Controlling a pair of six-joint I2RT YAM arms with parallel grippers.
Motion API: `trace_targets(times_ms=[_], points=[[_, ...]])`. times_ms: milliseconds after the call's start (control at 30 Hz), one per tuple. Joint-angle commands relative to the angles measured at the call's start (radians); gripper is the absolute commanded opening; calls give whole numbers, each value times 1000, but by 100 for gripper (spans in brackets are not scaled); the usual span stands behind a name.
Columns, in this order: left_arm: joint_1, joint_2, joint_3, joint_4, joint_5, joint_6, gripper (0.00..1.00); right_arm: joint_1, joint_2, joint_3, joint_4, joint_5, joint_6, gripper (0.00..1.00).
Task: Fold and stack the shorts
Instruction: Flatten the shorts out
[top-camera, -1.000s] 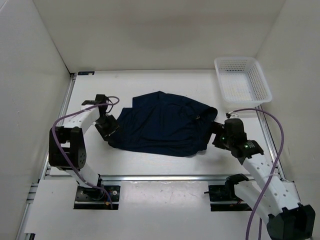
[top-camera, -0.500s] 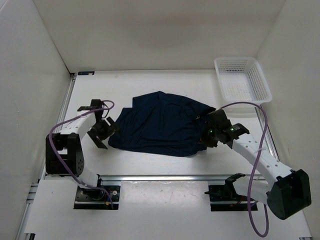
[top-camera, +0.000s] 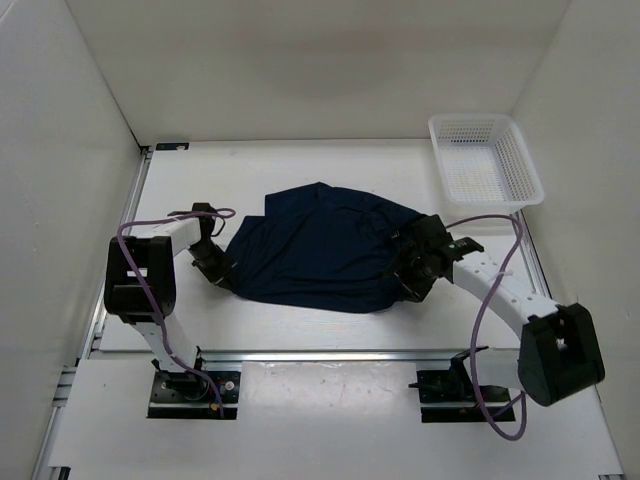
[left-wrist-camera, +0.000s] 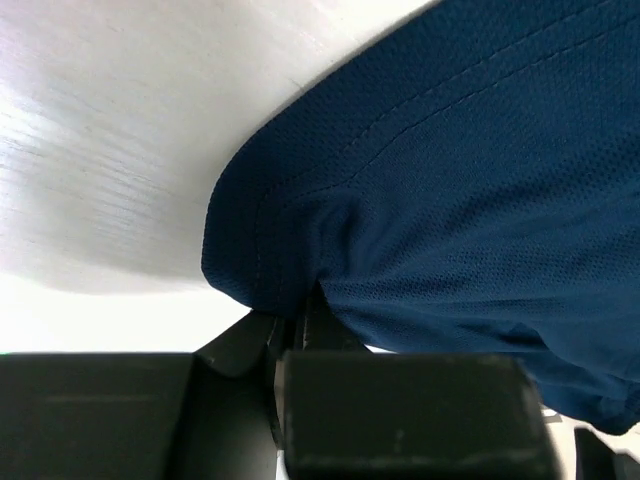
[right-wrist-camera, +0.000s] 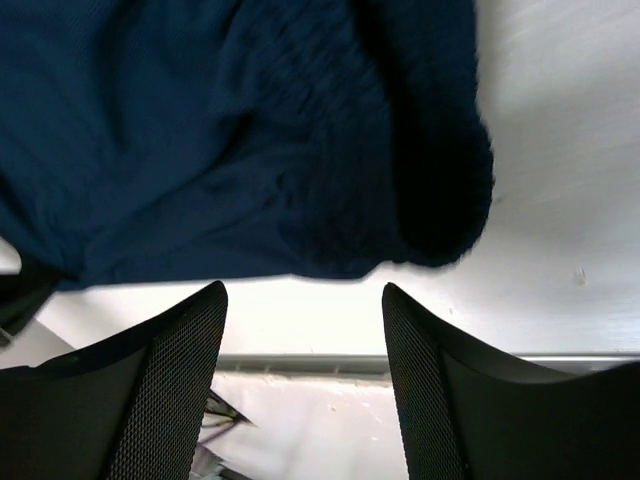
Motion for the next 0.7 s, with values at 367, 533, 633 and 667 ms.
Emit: trace_targets(times_ms=[367,533,633,667], points=[[-9,-9,11,75,-27,11,10,-105,160,-50,128,20,58,43],[-9,-9,20,75,-18,20,10,-115,185,-50,138,20,58,14],[-9,-9,32,75,-9,20,10,-115,185,-50,138,20,49,0],[-9,-9,51,75,-9,20,10,-115,171,-38,128,20,49,0]])
